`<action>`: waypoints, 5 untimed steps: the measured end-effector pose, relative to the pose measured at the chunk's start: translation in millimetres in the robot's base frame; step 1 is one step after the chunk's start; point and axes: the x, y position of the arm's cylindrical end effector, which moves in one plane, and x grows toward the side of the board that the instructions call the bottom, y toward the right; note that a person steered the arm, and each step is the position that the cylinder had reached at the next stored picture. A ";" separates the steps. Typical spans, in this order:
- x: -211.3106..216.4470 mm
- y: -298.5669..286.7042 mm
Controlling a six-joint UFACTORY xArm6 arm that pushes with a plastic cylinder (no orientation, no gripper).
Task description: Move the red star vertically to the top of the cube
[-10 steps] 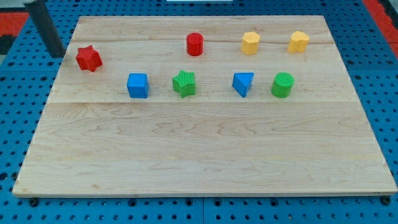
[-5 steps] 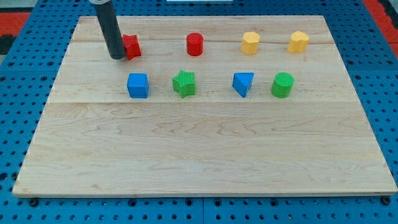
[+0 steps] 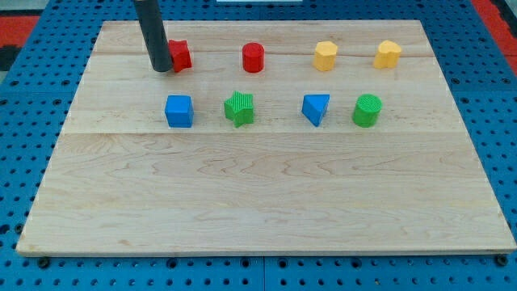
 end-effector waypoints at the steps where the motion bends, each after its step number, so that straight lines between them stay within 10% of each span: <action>1: 30.5 16.5; 5: 37.4 80.1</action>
